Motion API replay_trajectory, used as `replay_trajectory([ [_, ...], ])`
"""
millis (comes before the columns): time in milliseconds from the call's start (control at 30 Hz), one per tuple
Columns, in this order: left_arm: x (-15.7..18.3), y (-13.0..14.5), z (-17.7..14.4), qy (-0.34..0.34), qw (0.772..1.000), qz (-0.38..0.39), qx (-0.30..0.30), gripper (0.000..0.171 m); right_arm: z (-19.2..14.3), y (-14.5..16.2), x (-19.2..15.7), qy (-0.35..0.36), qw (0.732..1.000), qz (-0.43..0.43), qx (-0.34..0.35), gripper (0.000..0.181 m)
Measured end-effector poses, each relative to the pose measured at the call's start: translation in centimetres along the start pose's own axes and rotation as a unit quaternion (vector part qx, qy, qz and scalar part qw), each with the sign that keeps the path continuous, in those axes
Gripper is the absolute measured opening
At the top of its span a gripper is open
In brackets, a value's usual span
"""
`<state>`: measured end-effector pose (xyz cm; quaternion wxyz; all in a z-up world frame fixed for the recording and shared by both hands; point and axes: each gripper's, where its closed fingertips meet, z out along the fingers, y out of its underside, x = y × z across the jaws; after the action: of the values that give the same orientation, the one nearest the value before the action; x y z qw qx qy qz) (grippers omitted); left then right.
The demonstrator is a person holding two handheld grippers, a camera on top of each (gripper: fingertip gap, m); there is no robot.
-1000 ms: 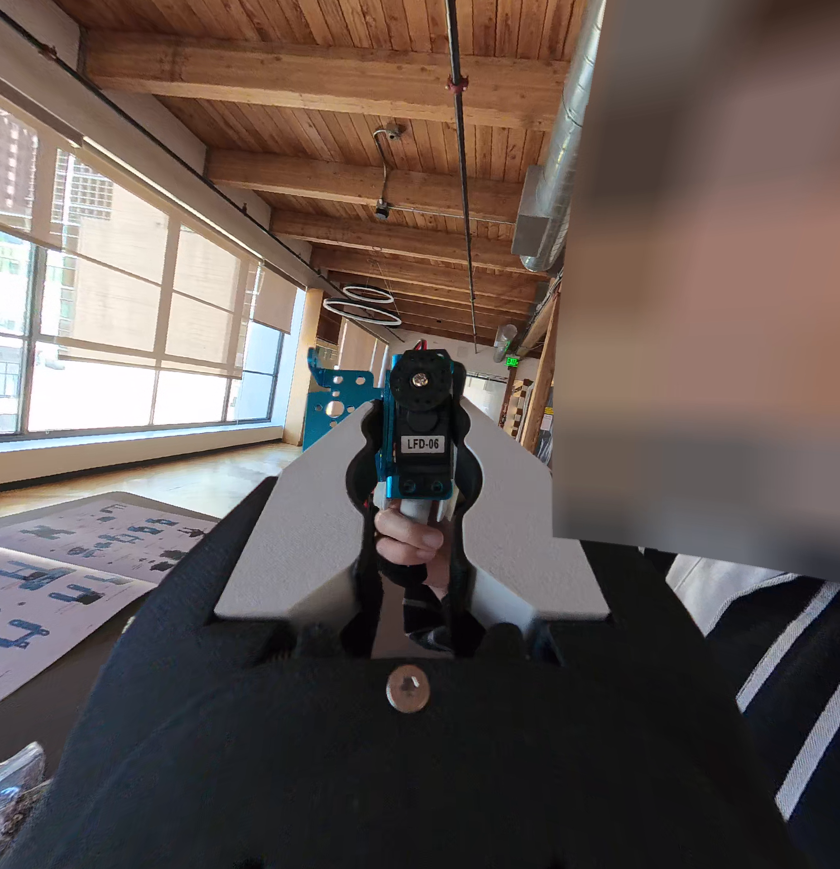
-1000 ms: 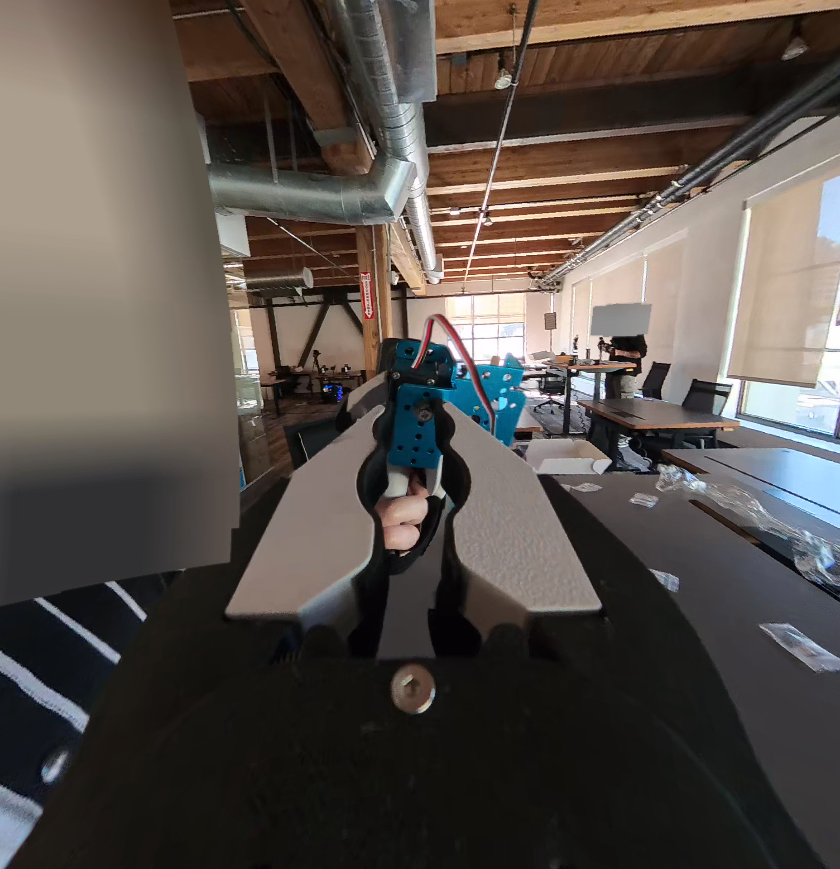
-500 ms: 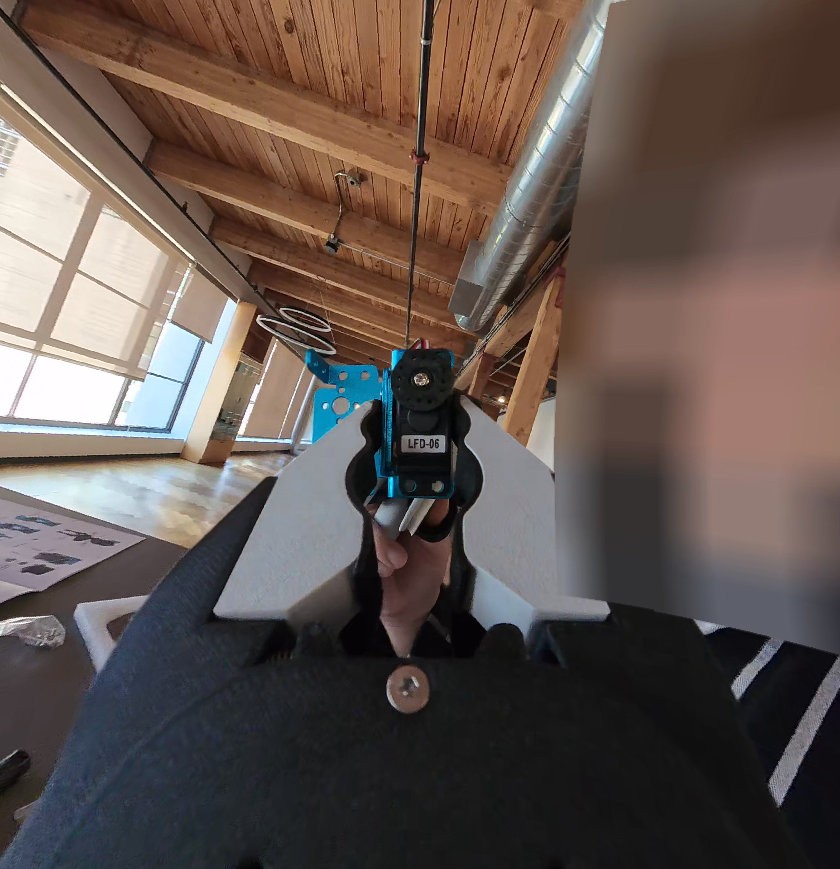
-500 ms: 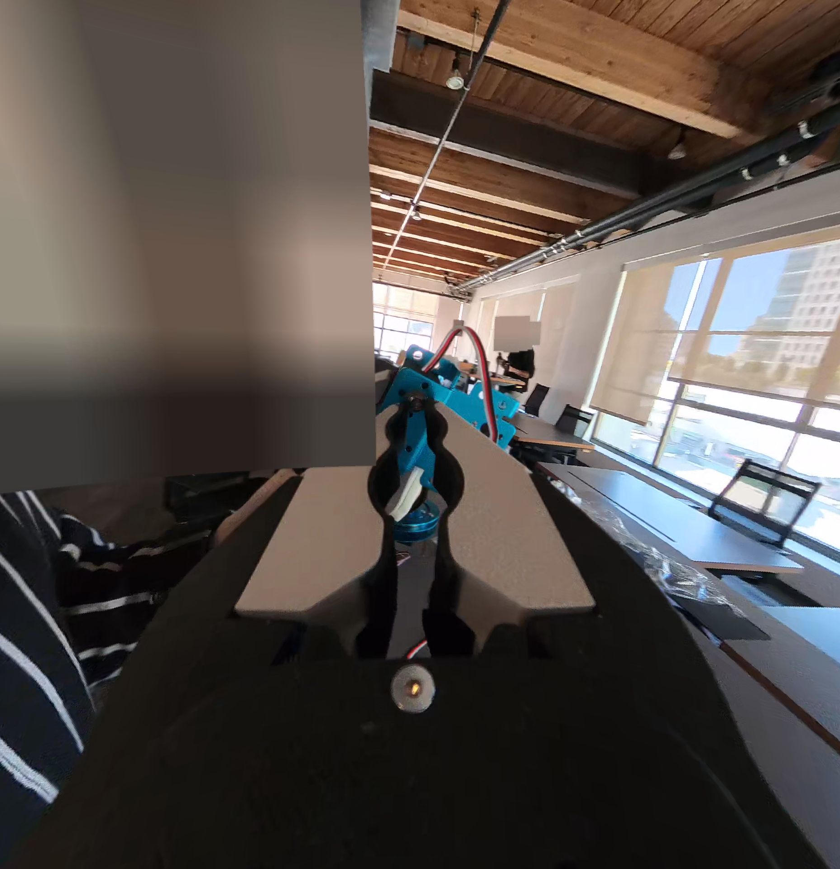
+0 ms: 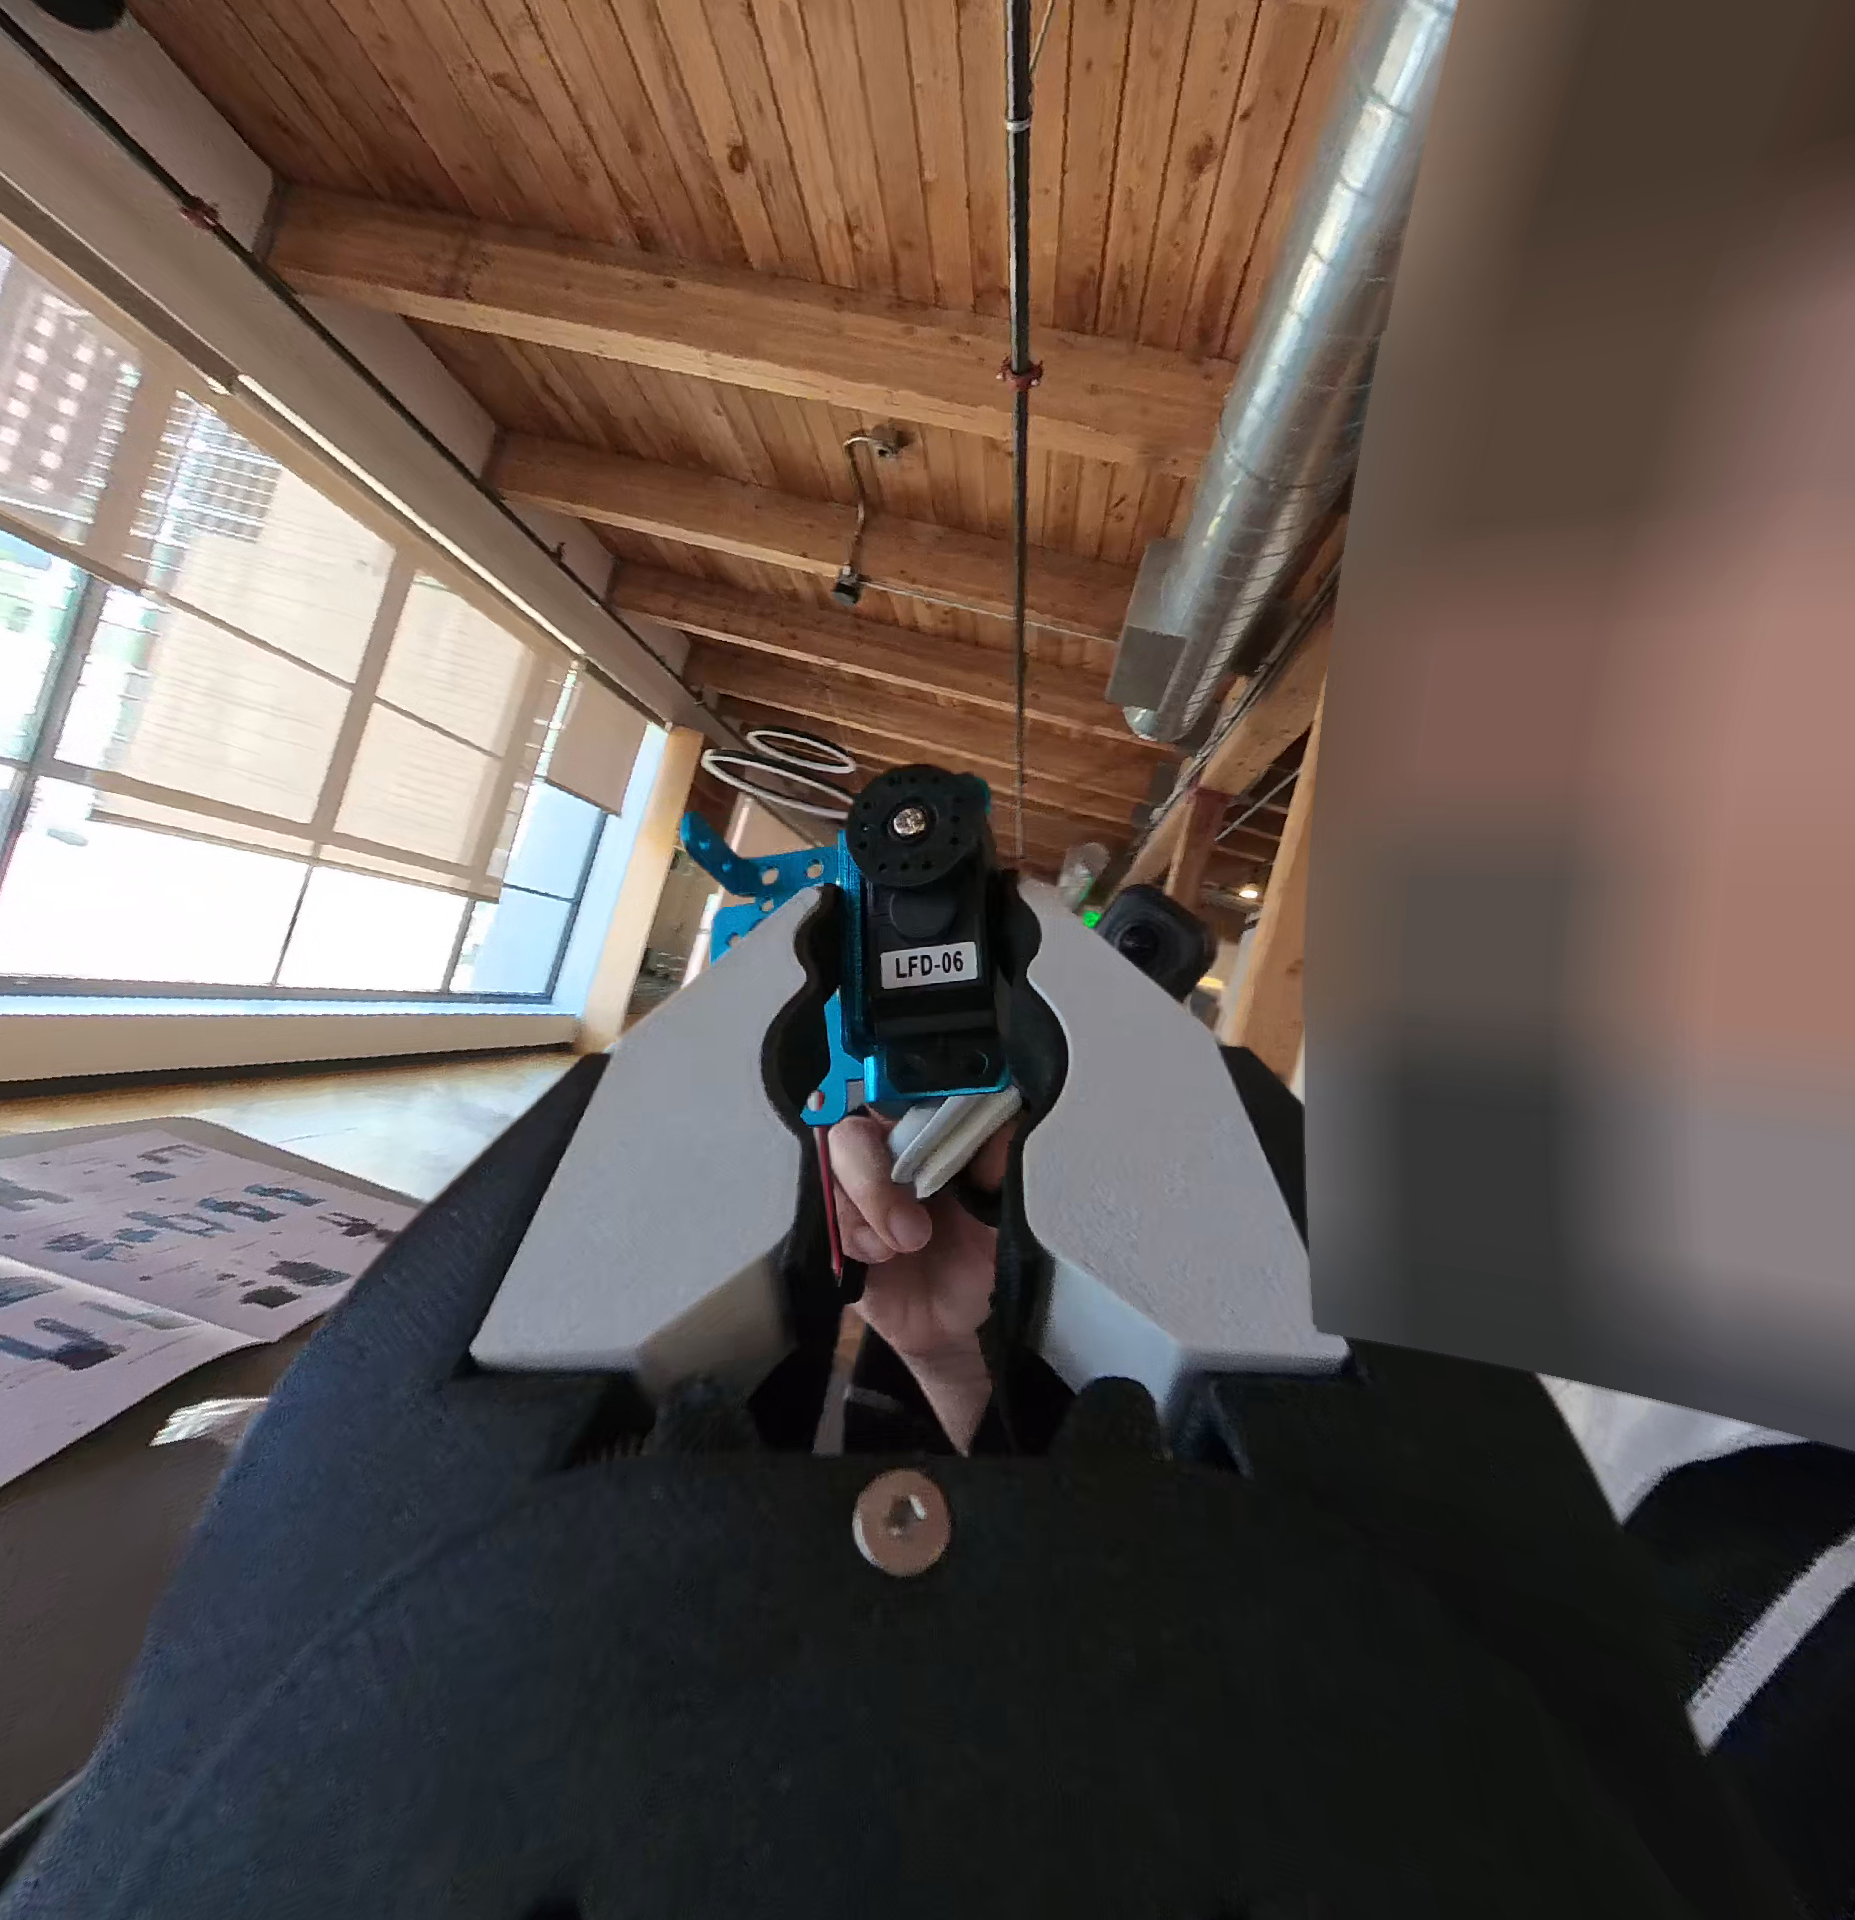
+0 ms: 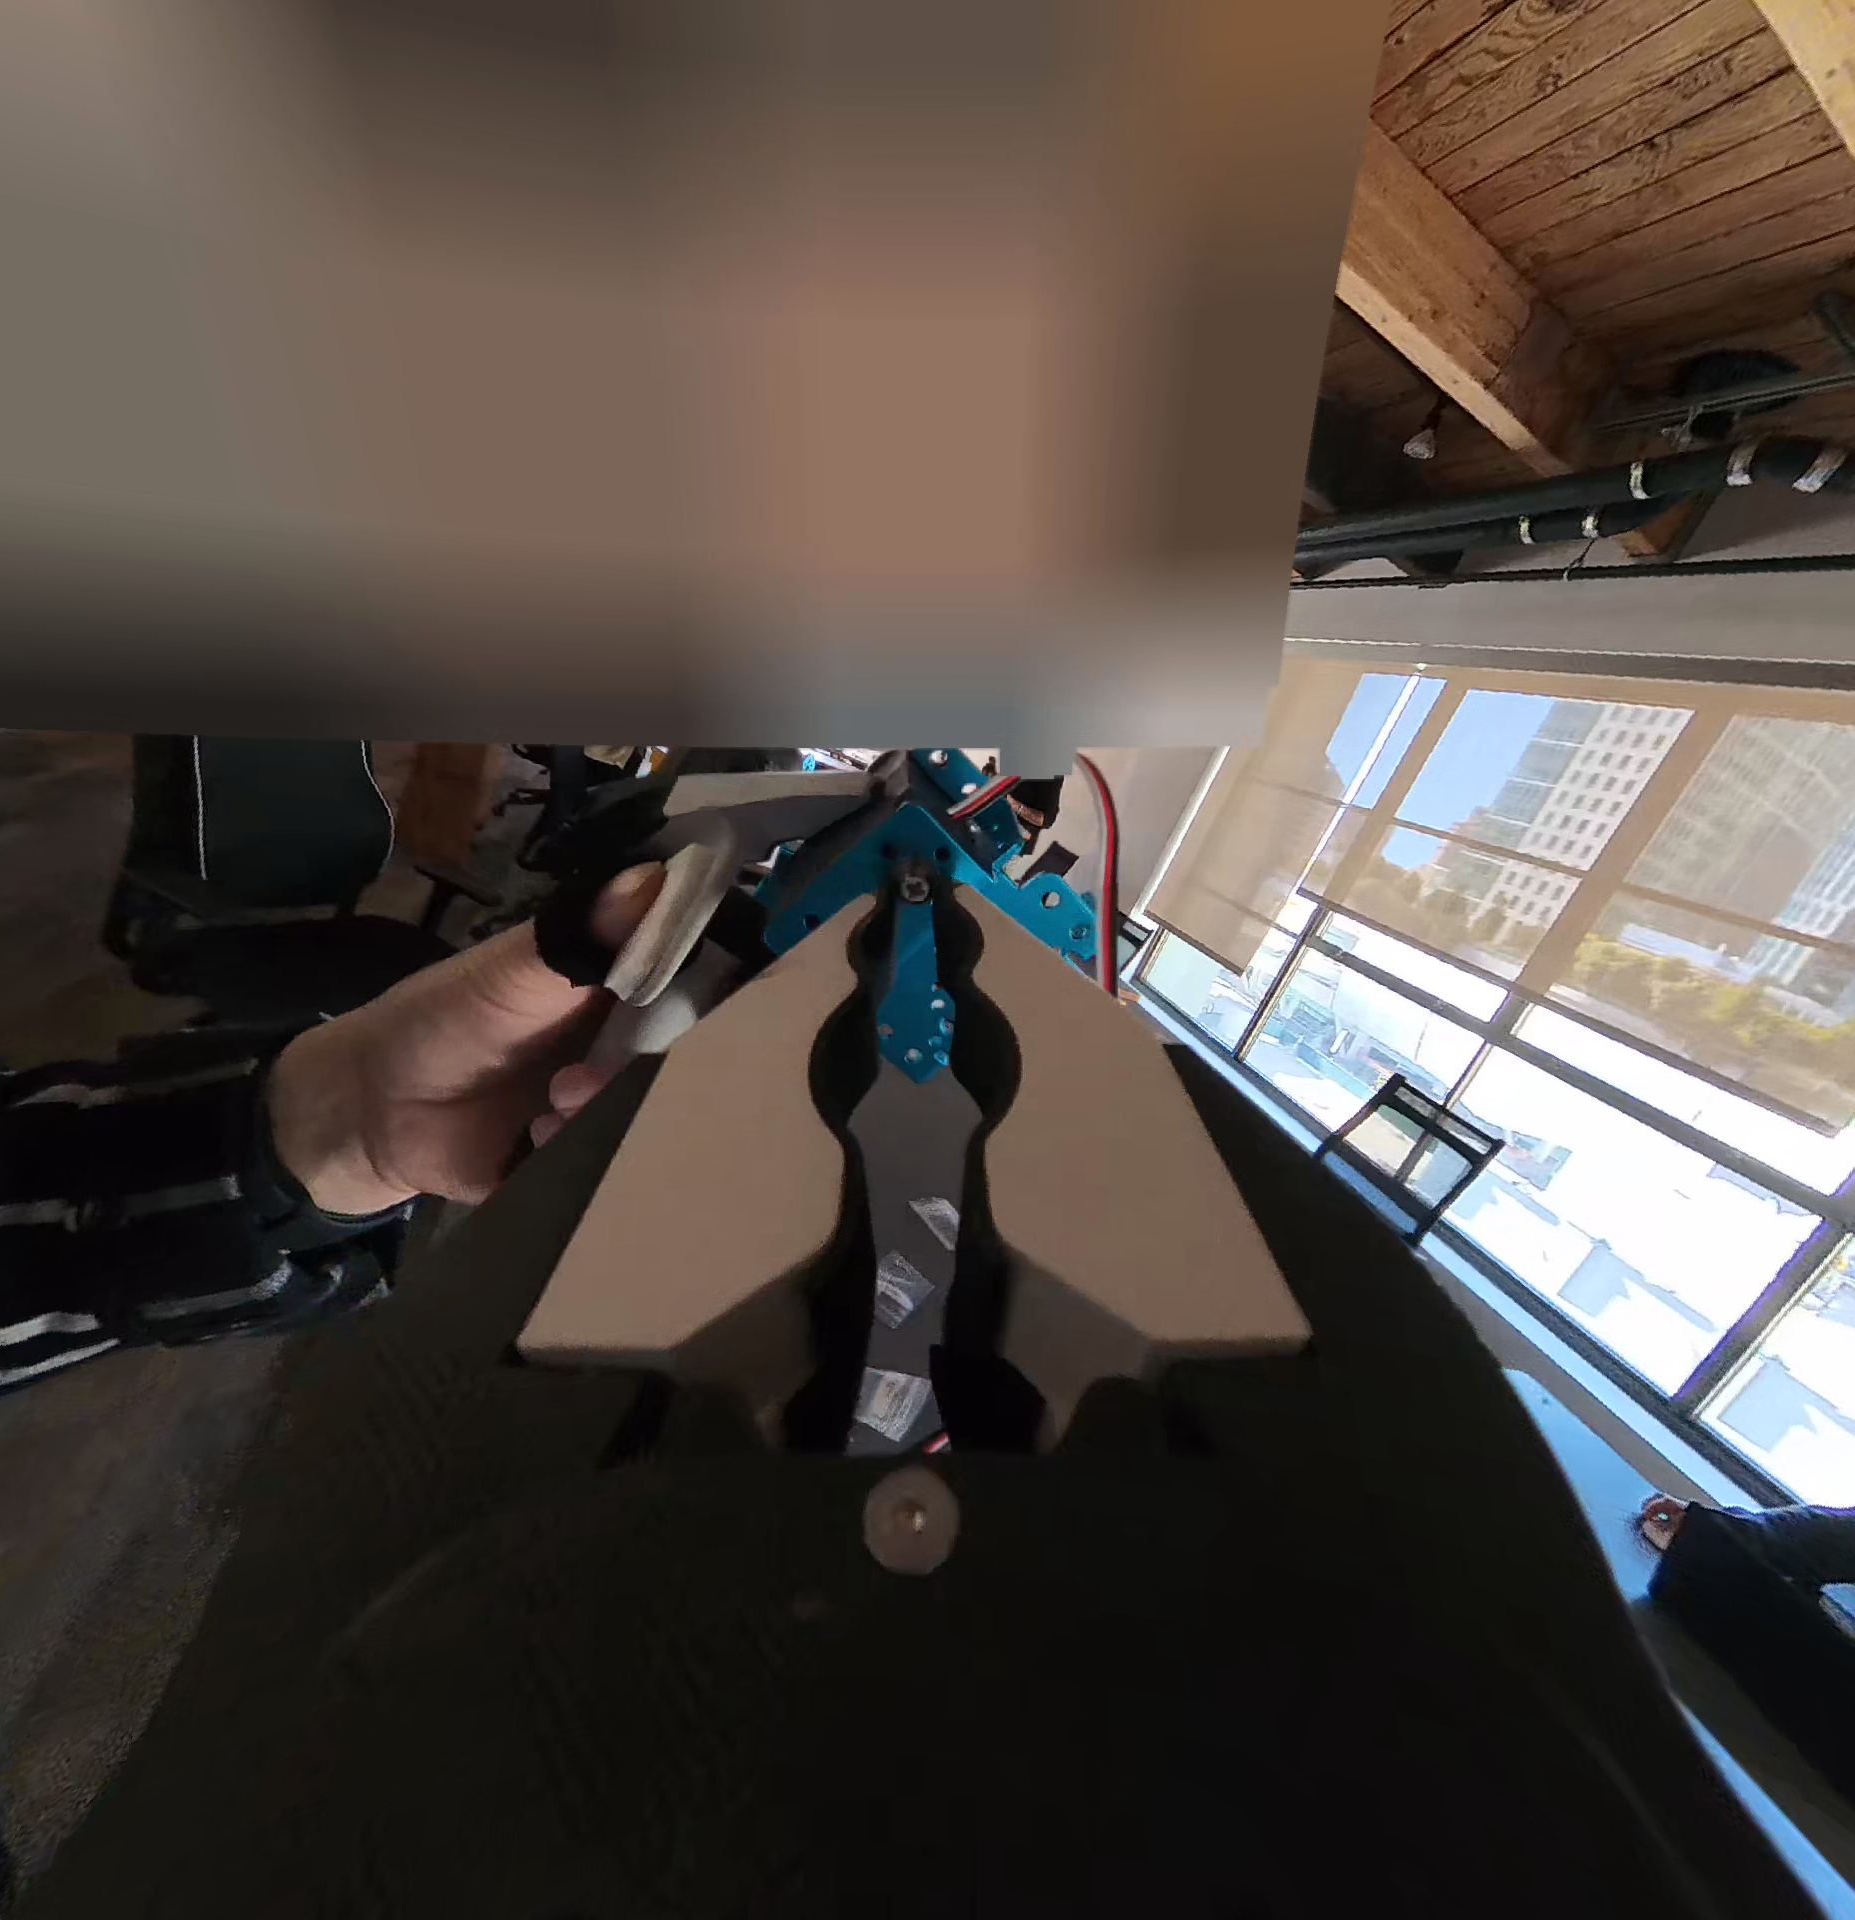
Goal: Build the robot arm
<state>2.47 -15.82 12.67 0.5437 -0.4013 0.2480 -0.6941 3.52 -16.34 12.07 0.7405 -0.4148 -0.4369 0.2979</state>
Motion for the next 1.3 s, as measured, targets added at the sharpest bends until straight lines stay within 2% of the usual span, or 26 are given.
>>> replay_trajectory([
  [33,0.0,0.0,0.1,-0.009,1.0,0.009,-0.003,0.028,-0.1,0.0,0.1,-0.002,1.0,-0.003,0.001,0.005],
  [200,0.1,-0.2,0.5,-0.034,0.999,0.015,-0.004,0.028,-0.3,-0.3,0.1,-0.006,0.999,-0.035,0.003,0.004],
  [367,-0.5,-0.3,0.5,-0.069,0.998,0.001,0.007,0.028,-0.2,0.0,0.2,0.021,0.995,-0.094,-0.01,0.004],
  [567,-2.4,0.7,-0.4,-0.131,0.991,-0.005,-0.016,0.028,-0.3,2.0,0.7,0.046,0.998,-0.038,-0.031,0.005],
  [667,-4.8,3.4,-3.0,-0.189,0.981,-0.039,-0.022,0.028,-0.4,6.0,0.0,0.025,0.995,0.034,-0.089,0.007],
  [767,-7.4,7.4,-7.2,-0.23,0.961,-0.156,0.01,0.027,-1.2,11.4,-3.0,-0.015,0.982,0.113,-0.148,0.026],
  [833,-9.0,10.0,-10.2,-0.248,0.936,-0.247,0.044,0.027,-1.9,15.1,-5.4,-0.035,0.971,0.142,-0.19,0.04],
  [933,-10.5,14.4,-14.0,-0.309,0.897,-0.312,0.044,0.026,-2.8,20.0,-7.6,-0.031,0.958,0.124,-0.257,0.054],
  [1100,-11.2,17.6,-17.7,-0.39,0.861,-0.326,0.009,0.027,-2.9,25.0,-10.6,-0.051,0.935,0.1,-0.337,0.057],
  [1200,-11.3,17.8,-18.4,-0.413,0.854,-0.316,0.003,0.028,-2.5,26.3,-11.5,-0.066,0.923,0.099,-0.365,0.046],
  [1300,-11.6,17.8,-18.9,-0.444,0.844,-0.3,-0.011,0.028,-1.9,26.7,-11.4,-0.07,0.92,0.111,-0.37,0.046],
])
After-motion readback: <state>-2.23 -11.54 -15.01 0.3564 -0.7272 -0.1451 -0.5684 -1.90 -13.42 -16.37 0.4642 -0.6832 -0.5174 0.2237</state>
